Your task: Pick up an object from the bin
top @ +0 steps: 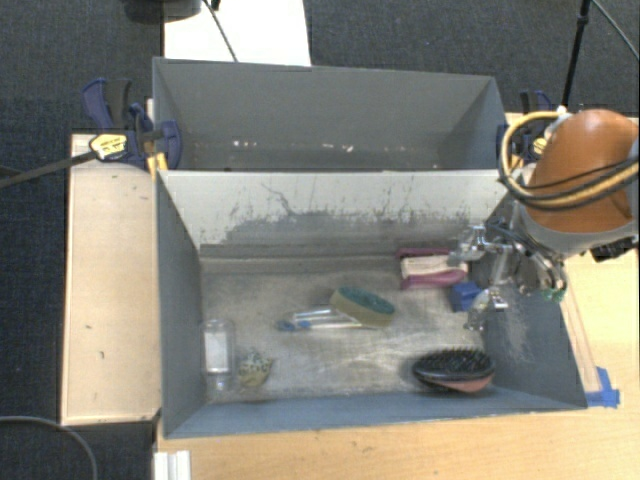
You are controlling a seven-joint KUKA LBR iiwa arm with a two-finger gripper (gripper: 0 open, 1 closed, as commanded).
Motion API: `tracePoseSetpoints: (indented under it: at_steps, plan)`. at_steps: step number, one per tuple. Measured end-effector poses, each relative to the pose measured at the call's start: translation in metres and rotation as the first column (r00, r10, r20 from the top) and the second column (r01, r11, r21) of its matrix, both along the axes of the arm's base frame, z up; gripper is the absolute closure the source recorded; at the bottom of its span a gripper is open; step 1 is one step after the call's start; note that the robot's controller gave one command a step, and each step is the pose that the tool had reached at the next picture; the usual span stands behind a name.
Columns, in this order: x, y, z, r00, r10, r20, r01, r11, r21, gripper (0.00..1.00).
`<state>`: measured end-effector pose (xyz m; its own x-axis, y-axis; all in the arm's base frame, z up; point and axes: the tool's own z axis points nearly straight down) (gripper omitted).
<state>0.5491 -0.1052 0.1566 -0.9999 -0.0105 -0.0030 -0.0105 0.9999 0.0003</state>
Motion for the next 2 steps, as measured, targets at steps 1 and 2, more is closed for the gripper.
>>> tracePoseSetpoints:
  at_steps: [1,2]
  plan:
    - [0.011,-0.030,-0.063,0.990,-0.139,0.017,0.139,0.990,0.000,0.00]
    - [0.036,-0.034,-0.058,0.980,-0.201,0.004,0.201,0.980,0.000,0.00]
